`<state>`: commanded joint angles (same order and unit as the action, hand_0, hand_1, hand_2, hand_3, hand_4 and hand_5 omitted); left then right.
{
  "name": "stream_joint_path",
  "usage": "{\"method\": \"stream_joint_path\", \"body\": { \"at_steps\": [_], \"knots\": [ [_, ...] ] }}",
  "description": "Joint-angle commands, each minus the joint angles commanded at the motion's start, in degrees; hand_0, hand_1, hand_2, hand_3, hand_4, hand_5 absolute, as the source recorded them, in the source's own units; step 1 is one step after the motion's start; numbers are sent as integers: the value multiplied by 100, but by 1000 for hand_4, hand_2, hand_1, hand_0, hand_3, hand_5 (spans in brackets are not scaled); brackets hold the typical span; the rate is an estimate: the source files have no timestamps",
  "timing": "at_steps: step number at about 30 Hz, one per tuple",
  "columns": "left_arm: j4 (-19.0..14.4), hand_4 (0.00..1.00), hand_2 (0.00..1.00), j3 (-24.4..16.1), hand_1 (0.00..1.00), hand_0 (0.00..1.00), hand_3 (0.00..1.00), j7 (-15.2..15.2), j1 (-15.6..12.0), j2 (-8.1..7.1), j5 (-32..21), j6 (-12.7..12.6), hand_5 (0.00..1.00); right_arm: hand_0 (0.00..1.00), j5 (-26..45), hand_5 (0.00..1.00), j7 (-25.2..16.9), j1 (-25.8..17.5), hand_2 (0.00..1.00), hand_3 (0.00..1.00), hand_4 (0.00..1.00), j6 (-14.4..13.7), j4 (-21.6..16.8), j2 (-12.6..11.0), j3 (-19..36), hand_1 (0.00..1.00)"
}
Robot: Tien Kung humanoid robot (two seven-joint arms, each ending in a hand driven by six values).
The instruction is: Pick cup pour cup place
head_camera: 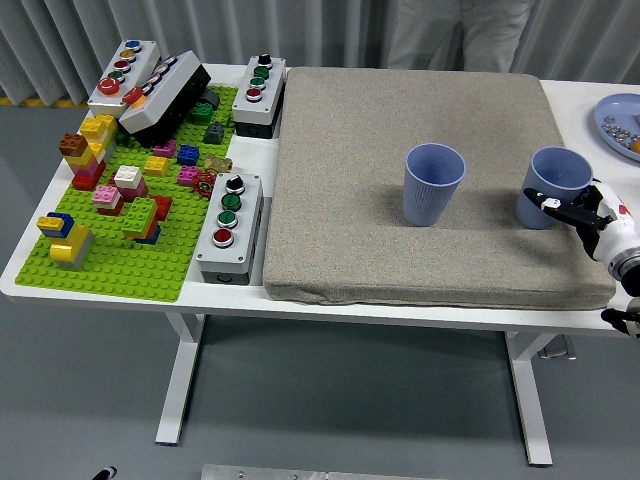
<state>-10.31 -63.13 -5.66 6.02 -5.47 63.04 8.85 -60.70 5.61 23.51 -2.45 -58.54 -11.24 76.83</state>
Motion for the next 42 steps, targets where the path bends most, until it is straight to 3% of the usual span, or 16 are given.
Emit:
{"method": "stream_joint_path", "body": {
  "at_steps": [2,3,8,9,23,27,34,42],
  "knots": [
    [0,593,859,-2,786,823,776,-1,1,1,0,0,998,897,-4,381,-13,-5,864,877,861,-20,-14,-1,-4,863],
    [0,594,859,-3,786,823,776,0,4,2,-2,-1,998,865,-9,313,-26,-5,646,751,787,-40,-23,-1,-3,745],
    [0,594,859,2,786,823,776,-2,13,-2,-3,3,998,865,-22,313,-35,-4,646,751,787,-115,-47,-7,2,745],
    [0,594,859,3,786,823,776,-3,14,-2,-5,4,998,839,-21,227,-31,-5,592,702,714,-151,-57,-8,7,693],
    [0,594,858,21,786,824,776,-3,6,-8,-18,10,998,797,-26,193,0,-8,572,672,684,-223,-217,-40,-12,668],
    [0,595,859,8,786,822,775,-3,15,-12,-16,9,998,793,-212,192,93,42,572,671,684,-272,-579,-127,-161,666],
    [0,594,859,8,786,824,776,-7,14,-26,-21,10,998,790,-768,192,208,298,573,670,684,-523,-1196,-243,-379,667],
    [0,595,858,30,787,823,774,-4,4,-36,-47,9,998,788,-1998,191,421,441,574,670,684,-930,-1387,-262,-645,670]
  ]
}}
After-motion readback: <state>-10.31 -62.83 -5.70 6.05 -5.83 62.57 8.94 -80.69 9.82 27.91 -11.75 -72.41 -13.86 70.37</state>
